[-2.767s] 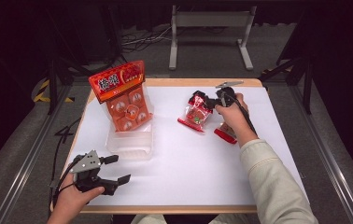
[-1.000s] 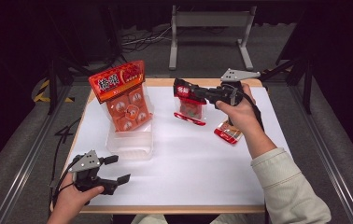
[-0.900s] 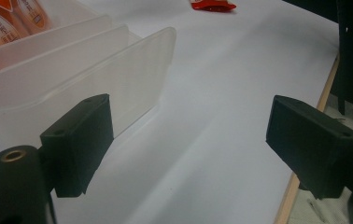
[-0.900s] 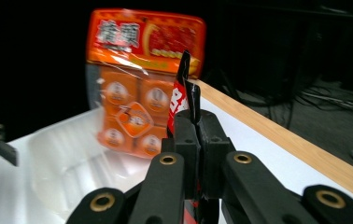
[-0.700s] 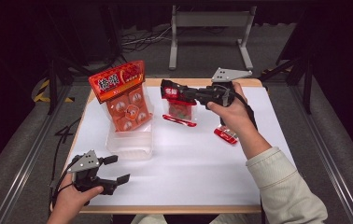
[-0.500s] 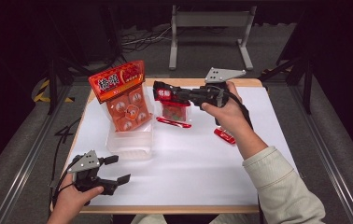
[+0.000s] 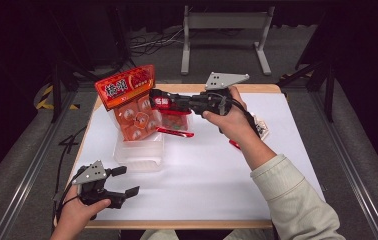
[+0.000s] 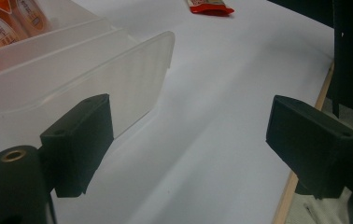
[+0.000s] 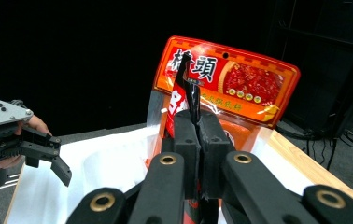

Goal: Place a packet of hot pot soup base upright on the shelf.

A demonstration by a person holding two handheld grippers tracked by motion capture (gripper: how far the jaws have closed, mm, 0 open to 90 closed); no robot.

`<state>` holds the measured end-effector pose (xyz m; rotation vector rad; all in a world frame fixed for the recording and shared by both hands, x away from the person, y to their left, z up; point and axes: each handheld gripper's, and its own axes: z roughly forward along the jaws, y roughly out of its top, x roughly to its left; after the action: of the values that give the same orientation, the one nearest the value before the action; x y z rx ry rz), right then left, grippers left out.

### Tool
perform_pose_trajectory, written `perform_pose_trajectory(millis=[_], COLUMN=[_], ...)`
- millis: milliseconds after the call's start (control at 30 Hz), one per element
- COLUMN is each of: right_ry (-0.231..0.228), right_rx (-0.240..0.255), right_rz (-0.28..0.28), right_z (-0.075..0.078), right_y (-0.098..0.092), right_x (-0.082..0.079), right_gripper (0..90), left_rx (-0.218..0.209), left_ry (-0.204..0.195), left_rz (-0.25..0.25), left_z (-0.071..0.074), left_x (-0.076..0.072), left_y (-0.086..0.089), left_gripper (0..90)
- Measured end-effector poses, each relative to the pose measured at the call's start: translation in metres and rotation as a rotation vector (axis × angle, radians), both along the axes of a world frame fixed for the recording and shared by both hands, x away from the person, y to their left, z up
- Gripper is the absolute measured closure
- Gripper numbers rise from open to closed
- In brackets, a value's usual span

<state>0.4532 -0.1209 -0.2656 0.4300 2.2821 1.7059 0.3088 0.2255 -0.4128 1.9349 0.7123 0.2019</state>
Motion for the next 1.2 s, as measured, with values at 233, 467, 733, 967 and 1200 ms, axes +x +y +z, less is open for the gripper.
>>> perform_pose_trajectory(millis=[233, 467, 733, 967, 1200], right_ry=[-0.004, -0.020, -0.043, -0.065, -0.069], right_rx=[-0.002, -0.004, -0.004, -0.009, -0.009], right_rz=[0.021, 0.038, 0.064, 0.081, 0.098], right_z=[-0.002, -0.008, -0.016, -0.022, -0.030], right_y=[0.015, 0.032, 0.049, 0.057, 0.068], right_x=[0.001, 0.002, 0.003, 0.005, 0.007], right_gripper=[88.4, 88.4, 88.1, 88.1, 88.2], left_rx=[-0.004, -0.005, 0.010, 0.015, 0.011], left_ry=[0.006, 0.002, 0.000, 0.001, -0.003], left_rz=[0.005, 0.002, -0.007, -0.009, -0.008], left_z=[-0.001, -0.001, -0.002, -0.003, -0.003], left_x=[0.000, 0.001, 0.002, 0.002, 0.002], left_y=[0.001, 0.000, -0.001, -0.001, 0.000], left_gripper=[15.5, 15.4, 15.0, 14.4, 14.4])
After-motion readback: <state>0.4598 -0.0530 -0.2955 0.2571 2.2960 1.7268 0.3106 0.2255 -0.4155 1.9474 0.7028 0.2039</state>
